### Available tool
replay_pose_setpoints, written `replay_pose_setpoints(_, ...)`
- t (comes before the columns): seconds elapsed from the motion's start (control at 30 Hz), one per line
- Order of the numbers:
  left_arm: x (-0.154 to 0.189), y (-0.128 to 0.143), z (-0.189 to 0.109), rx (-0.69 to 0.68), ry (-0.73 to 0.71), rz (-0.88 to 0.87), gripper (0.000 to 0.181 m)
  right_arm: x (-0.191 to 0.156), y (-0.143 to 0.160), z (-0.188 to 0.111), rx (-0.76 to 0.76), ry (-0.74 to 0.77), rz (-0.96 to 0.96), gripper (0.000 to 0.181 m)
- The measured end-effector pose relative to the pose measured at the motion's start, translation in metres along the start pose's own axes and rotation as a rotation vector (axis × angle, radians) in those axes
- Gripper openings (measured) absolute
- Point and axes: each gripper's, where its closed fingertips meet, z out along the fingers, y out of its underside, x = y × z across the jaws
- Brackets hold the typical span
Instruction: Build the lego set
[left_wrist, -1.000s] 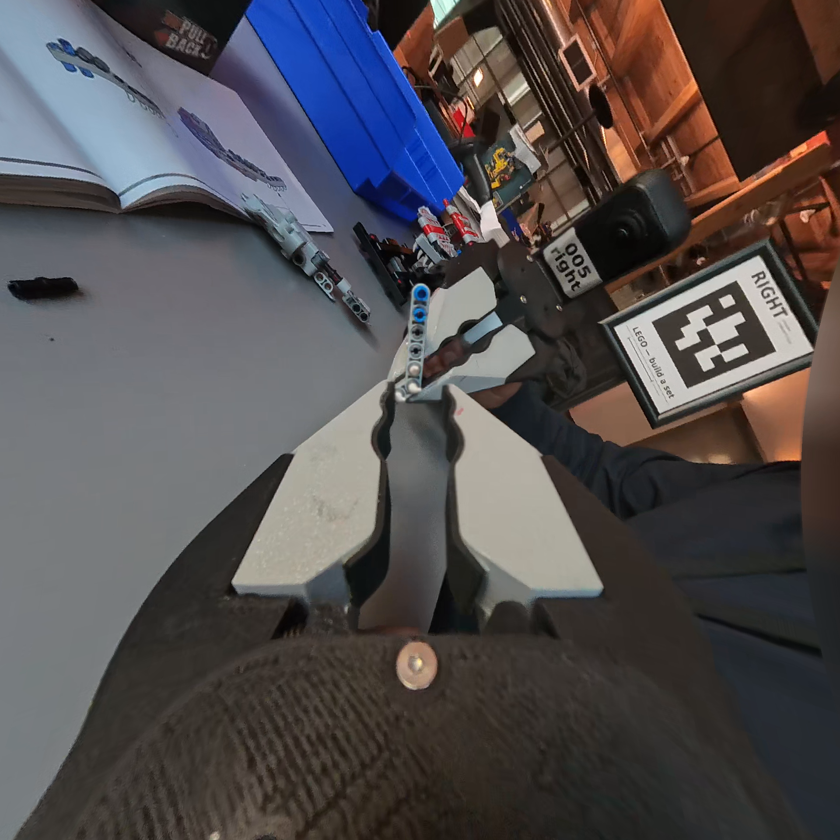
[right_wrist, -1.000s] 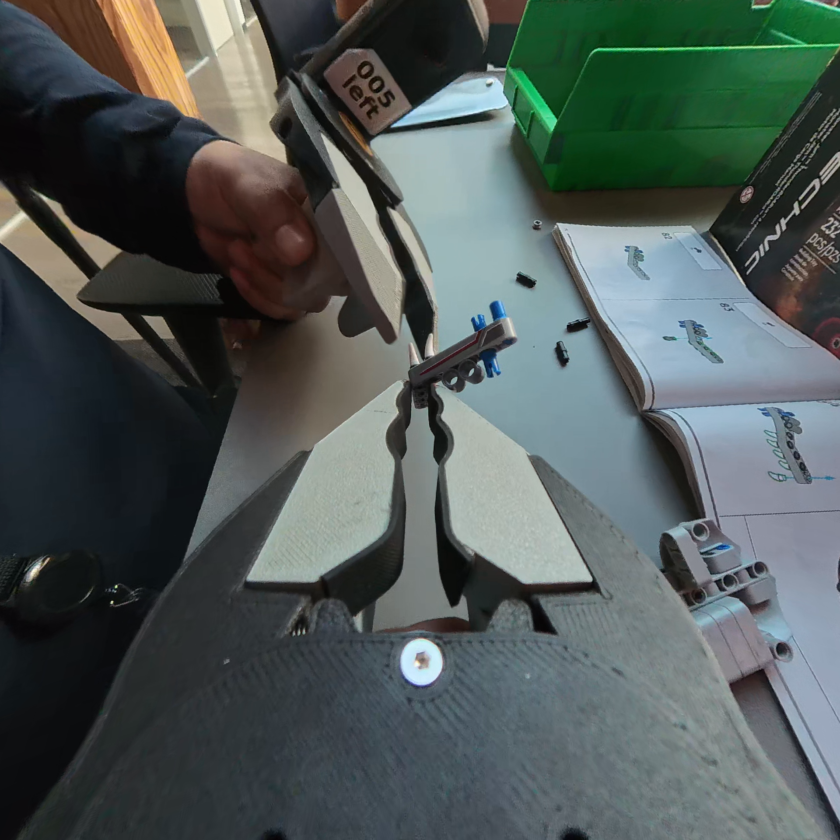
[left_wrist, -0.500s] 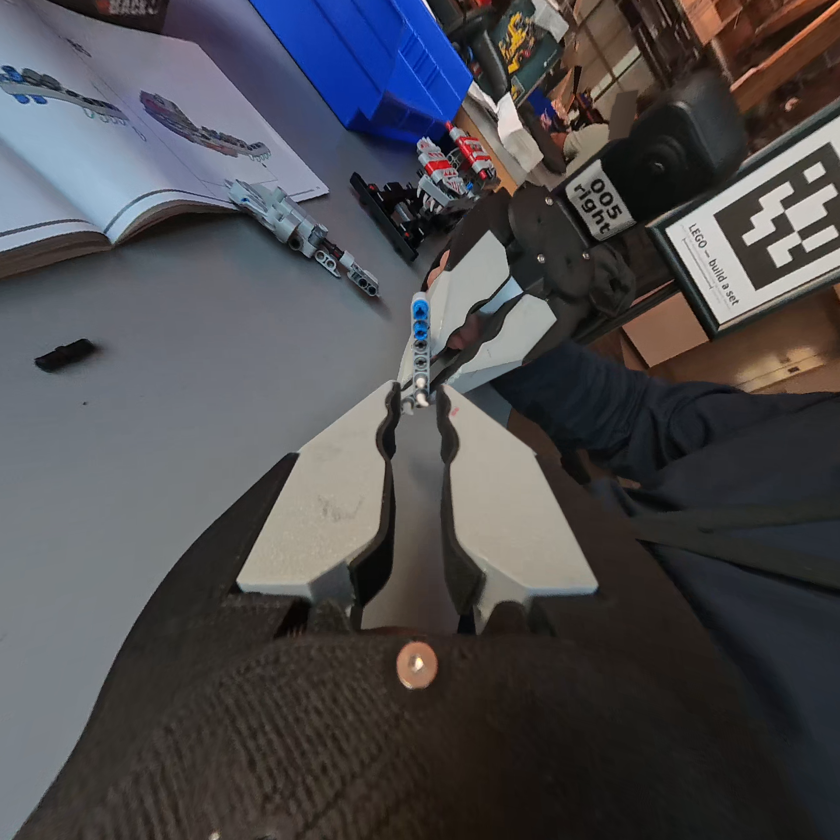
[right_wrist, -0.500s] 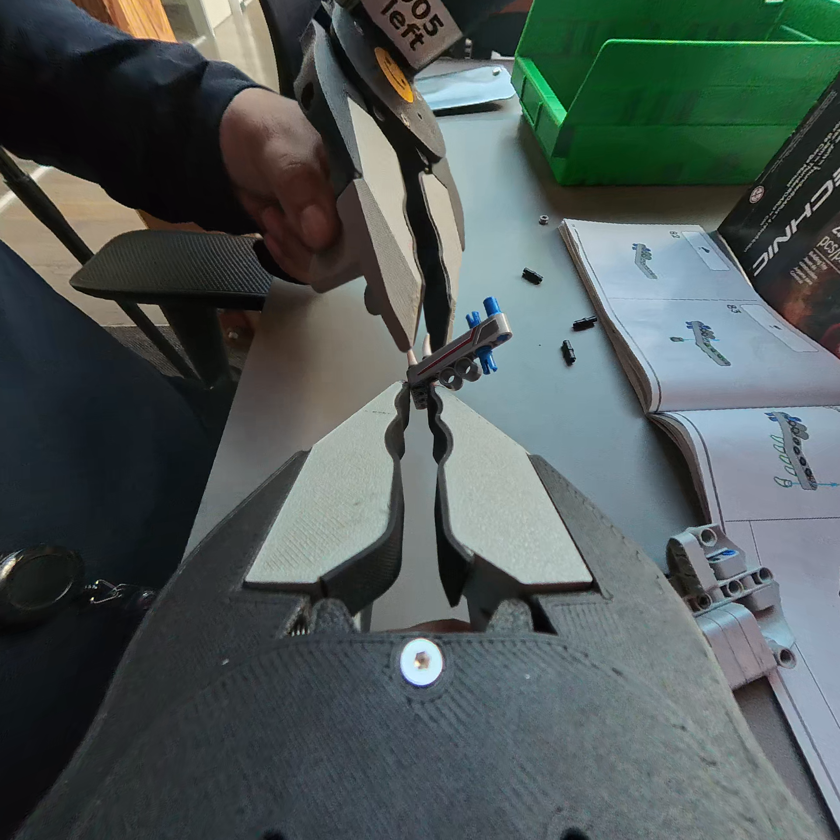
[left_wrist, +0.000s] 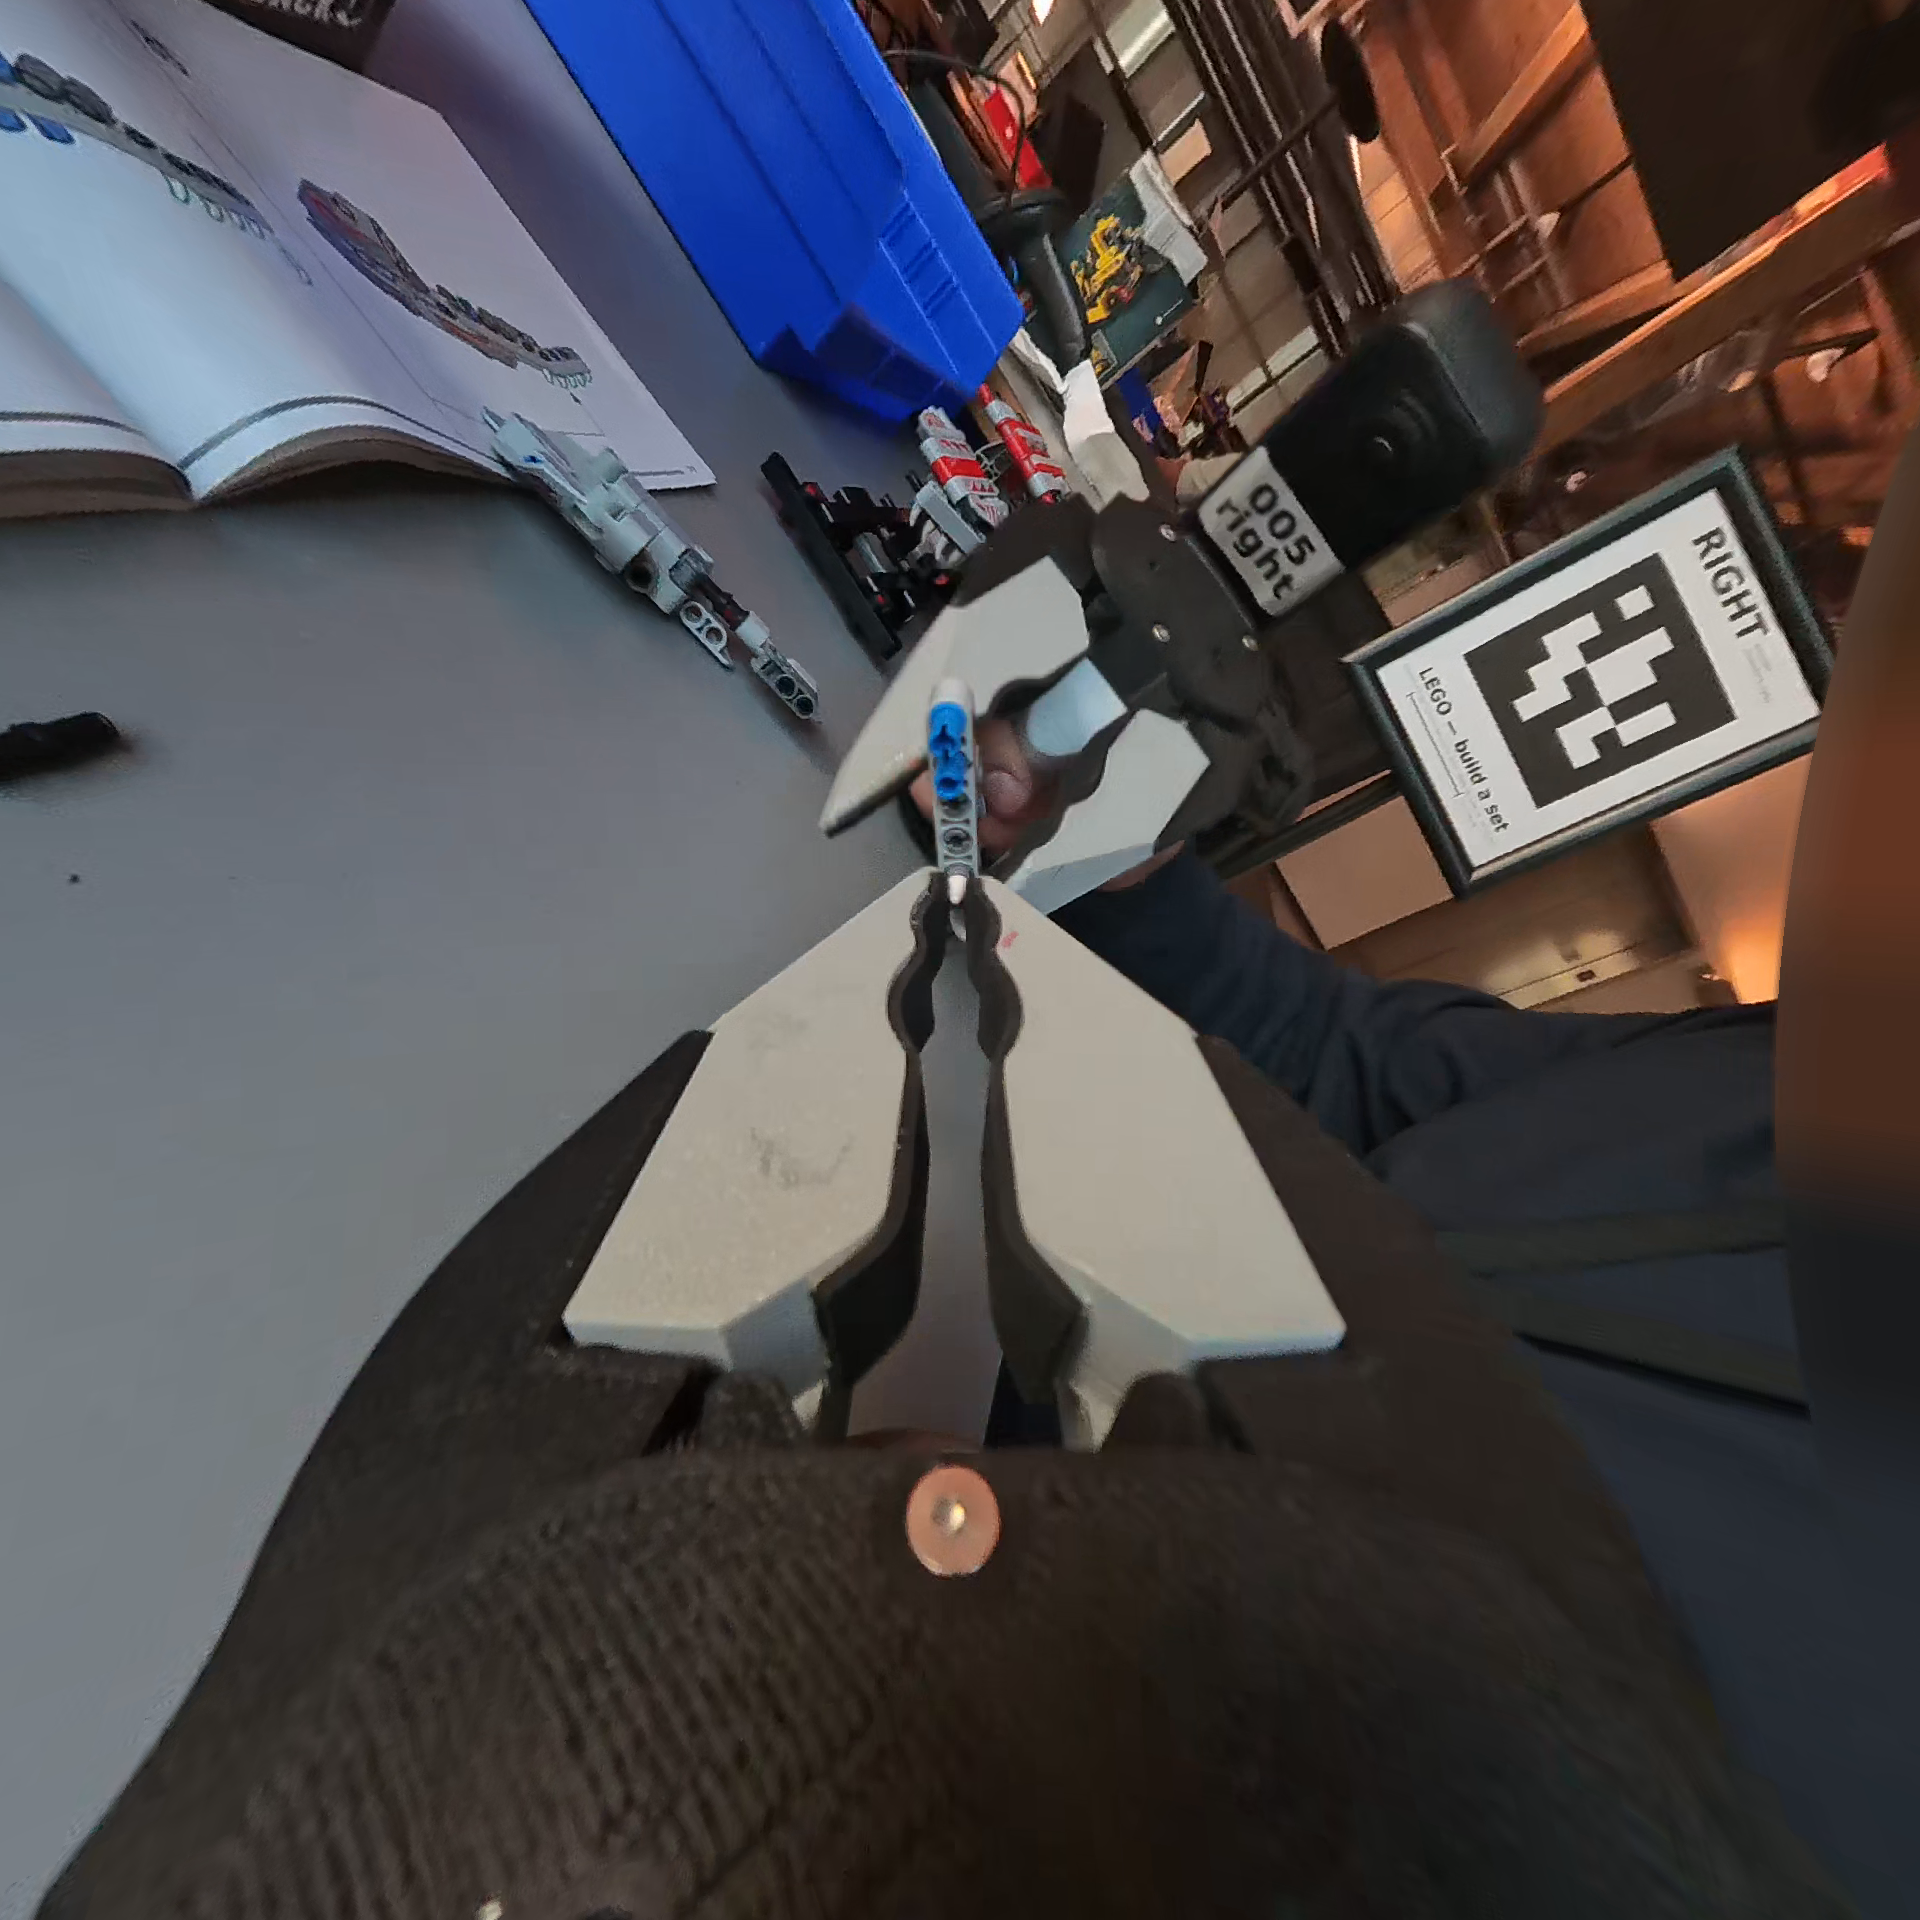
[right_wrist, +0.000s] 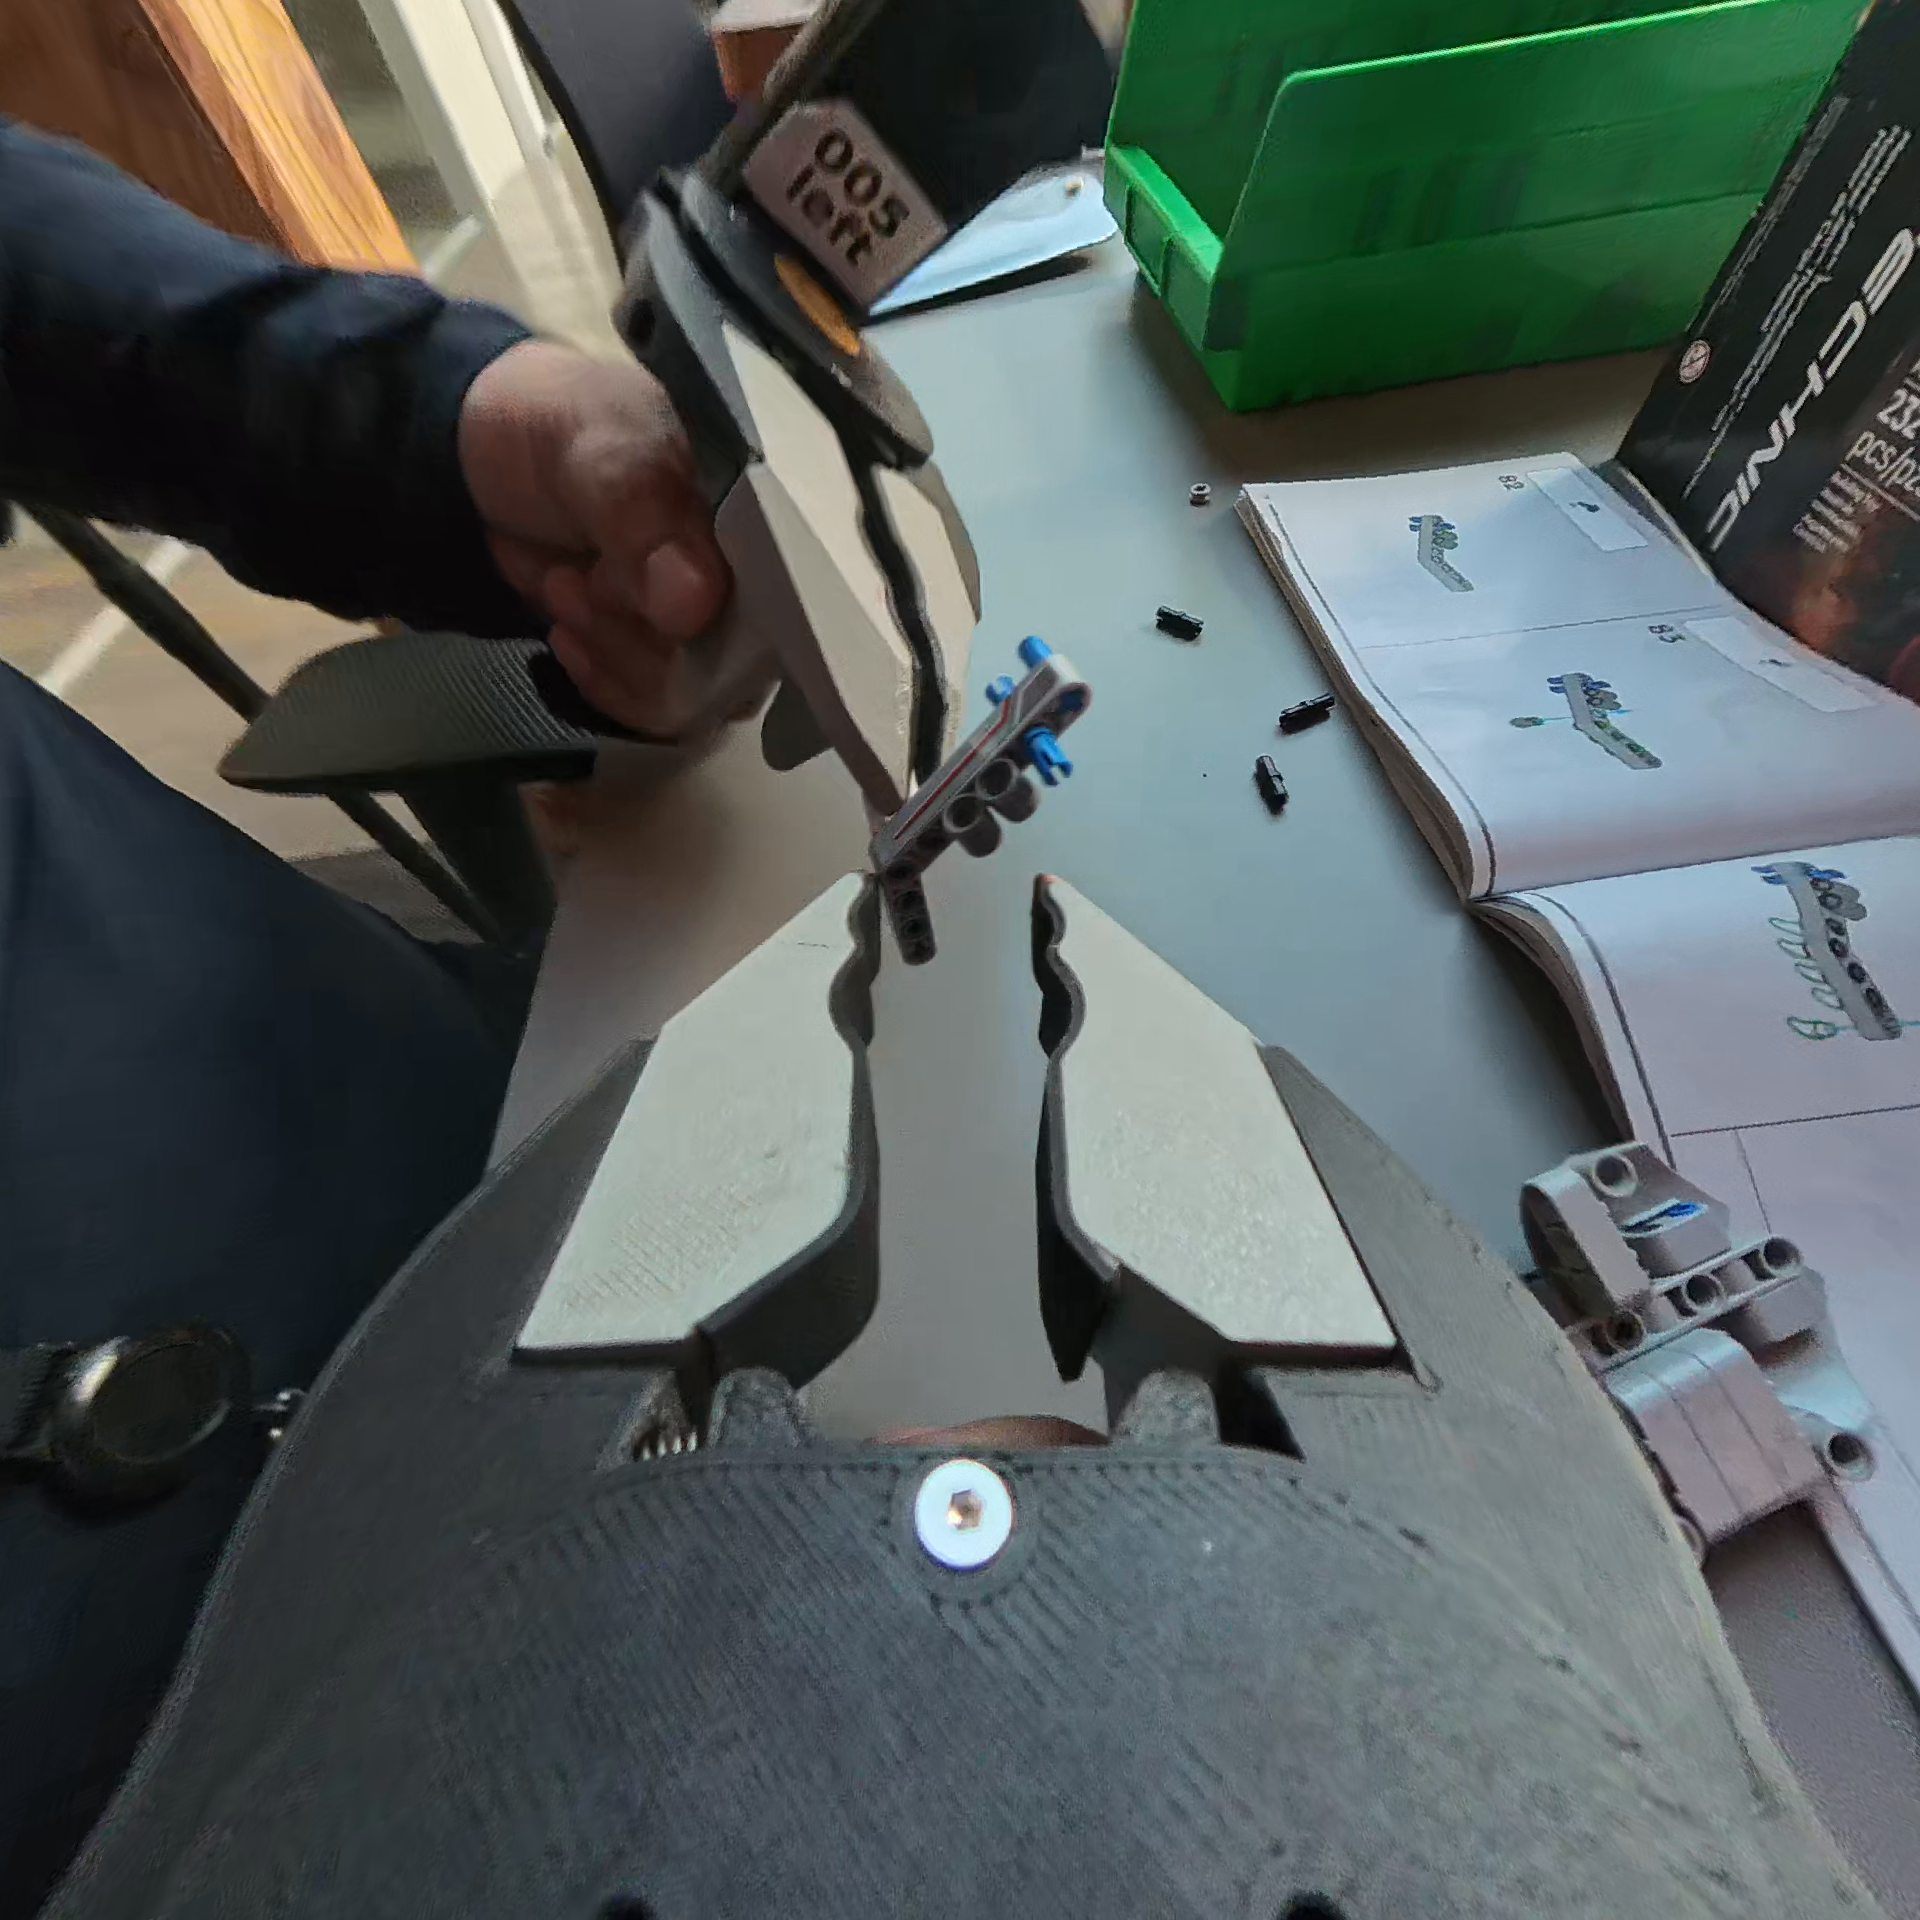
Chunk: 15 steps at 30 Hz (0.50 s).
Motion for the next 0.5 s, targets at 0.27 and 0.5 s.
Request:
replay_pose_setpoints(0.27,0.009,0.004,0.005,0.029,0.049,-0.035,0.001,-0.013,-0.018,-0.014,0.14,-0.31,0.291,0.02)
replay_pose_setpoints(0.5,0.011,0.004,0.004,0.056,0.098,-0.15,0.0,-0.022,-0.009,-0.006,0.056,-0.314,0.233,0.008)
